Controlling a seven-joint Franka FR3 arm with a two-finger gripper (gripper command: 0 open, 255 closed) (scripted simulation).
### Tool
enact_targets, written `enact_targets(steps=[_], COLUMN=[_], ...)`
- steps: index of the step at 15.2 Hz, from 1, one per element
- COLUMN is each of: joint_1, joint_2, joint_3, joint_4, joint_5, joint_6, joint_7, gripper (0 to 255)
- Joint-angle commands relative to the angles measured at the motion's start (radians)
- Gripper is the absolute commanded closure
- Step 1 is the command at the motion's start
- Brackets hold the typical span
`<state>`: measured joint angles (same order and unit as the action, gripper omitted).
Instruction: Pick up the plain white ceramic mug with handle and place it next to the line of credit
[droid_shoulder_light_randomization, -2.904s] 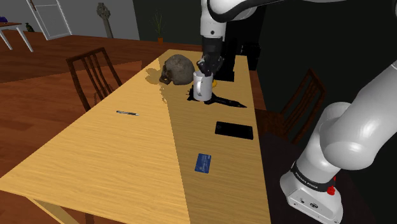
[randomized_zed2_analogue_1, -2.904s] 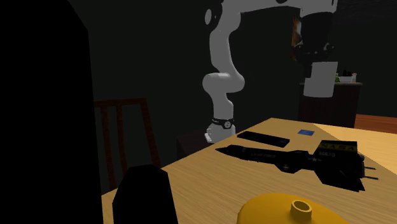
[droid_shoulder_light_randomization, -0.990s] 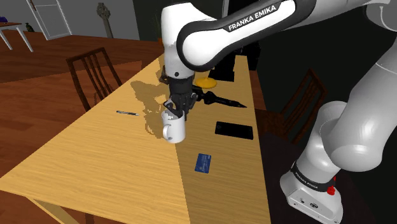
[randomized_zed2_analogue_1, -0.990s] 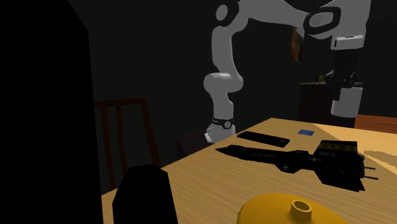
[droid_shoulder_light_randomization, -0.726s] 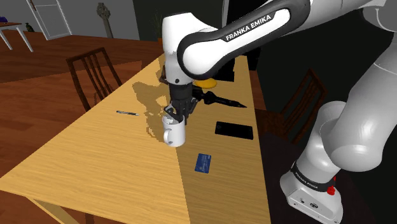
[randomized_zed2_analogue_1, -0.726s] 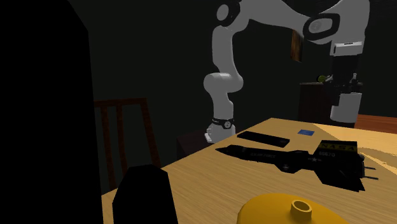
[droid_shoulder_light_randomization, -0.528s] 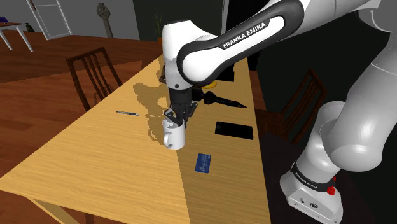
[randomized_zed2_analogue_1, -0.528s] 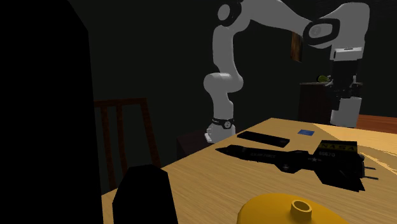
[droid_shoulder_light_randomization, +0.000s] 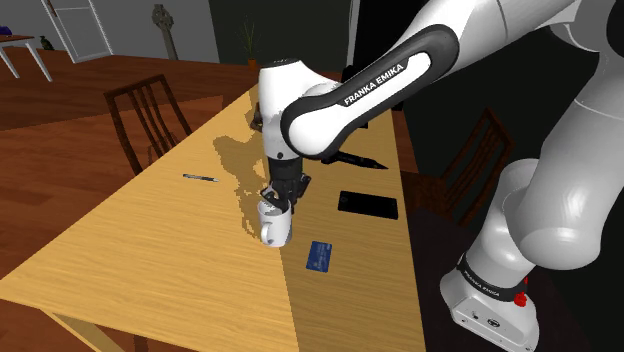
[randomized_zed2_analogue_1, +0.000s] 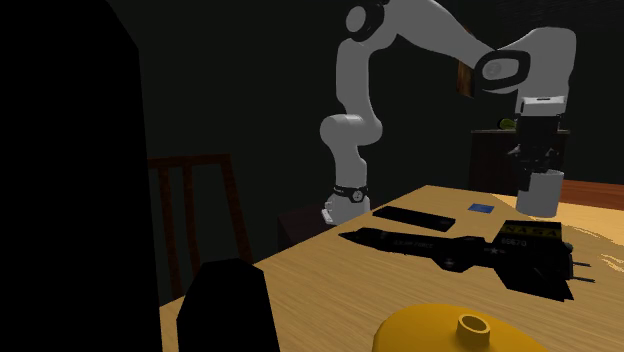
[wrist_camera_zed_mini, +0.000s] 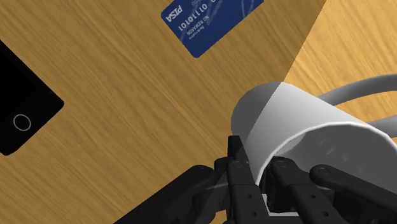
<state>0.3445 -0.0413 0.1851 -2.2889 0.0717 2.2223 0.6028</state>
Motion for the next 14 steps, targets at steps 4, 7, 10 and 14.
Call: enact_targets(steps=[4, 7, 10, 14], joint_1=[0.000, 0.000, 0.000, 0.000], joint_2=[0.011, 0.011, 0.011, 0.011], joint_3=[0.000, 0.000, 0.000, 0.000], joint_4=[-0.003, -0.003, -0.003, -0.003], joint_5=[-0.002, -0.002, -0.002, -0.002], joint_6=[0.015, 0.015, 0.015, 0.015], joint_7=[0.001, 0.001, 0.001, 0.001], gripper=[255, 255, 0, 0])
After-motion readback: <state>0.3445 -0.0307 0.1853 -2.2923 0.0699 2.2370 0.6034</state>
